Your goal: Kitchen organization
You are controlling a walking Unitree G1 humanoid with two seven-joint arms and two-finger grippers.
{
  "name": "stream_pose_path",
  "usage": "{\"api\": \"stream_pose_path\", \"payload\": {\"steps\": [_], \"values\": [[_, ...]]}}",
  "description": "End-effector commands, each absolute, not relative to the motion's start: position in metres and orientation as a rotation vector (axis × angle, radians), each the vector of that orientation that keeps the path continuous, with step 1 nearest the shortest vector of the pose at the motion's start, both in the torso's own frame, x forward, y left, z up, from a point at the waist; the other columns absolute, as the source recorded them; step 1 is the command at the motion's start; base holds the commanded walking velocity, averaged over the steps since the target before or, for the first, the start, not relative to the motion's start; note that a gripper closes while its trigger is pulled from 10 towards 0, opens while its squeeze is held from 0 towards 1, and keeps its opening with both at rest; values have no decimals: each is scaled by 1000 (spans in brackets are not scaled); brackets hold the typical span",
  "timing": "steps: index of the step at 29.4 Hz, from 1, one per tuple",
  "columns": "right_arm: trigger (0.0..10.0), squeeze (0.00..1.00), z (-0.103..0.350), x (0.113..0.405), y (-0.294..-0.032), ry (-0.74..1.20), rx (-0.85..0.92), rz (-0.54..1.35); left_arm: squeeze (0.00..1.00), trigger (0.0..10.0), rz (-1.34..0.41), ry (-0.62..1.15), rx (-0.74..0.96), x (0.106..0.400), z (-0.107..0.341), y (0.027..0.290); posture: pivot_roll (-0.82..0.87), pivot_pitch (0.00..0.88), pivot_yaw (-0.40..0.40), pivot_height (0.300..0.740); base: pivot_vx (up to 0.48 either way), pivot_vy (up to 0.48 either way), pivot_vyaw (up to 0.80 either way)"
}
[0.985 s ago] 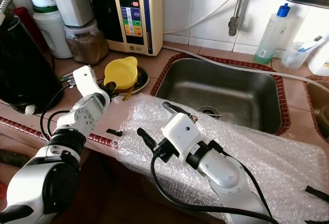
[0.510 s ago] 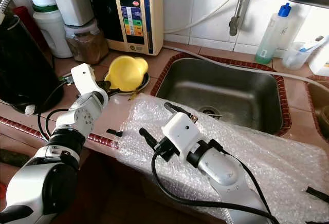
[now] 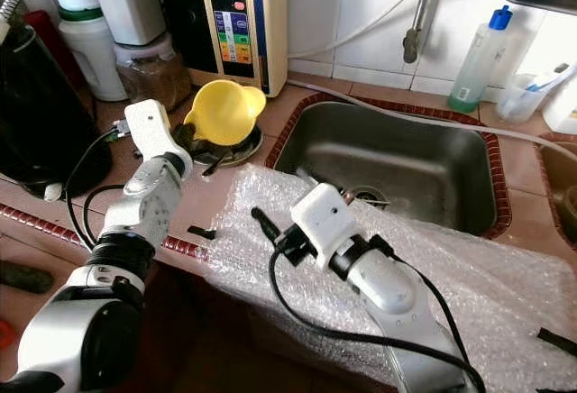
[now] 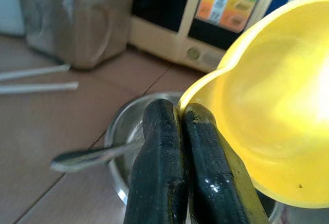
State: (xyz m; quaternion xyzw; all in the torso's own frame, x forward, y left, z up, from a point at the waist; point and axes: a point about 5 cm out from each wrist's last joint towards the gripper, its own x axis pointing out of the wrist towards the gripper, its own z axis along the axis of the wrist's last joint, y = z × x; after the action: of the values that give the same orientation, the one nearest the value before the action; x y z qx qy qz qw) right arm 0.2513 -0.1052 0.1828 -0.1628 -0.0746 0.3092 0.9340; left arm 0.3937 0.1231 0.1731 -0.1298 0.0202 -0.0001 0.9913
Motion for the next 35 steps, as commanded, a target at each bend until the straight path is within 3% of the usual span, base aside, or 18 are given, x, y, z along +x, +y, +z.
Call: {"api": "stream_pose_path", "payload": {"steps": [1,15,23,35], "values": [[10000,0,187,256,-108,-174,-311,604,0,0,-25,-10,-222,392,179,118,-60,0,66,740,0,0,0],[10000,0,209,286,-110,-248,-130,385,0,0,-205,-121,-131,375,184,70,-65,0,68,740,0,0,0],[10000,0,214,302,-113,-226,42,282,0,0,-252,-157,-151,366,186,58,-54,0,59,740,0,0,0],[10000,0,209,319,-122,-193,29,160,0,0,-296,-215,-213,357,194,47,-58,0,53,740,0,0,0]]}}
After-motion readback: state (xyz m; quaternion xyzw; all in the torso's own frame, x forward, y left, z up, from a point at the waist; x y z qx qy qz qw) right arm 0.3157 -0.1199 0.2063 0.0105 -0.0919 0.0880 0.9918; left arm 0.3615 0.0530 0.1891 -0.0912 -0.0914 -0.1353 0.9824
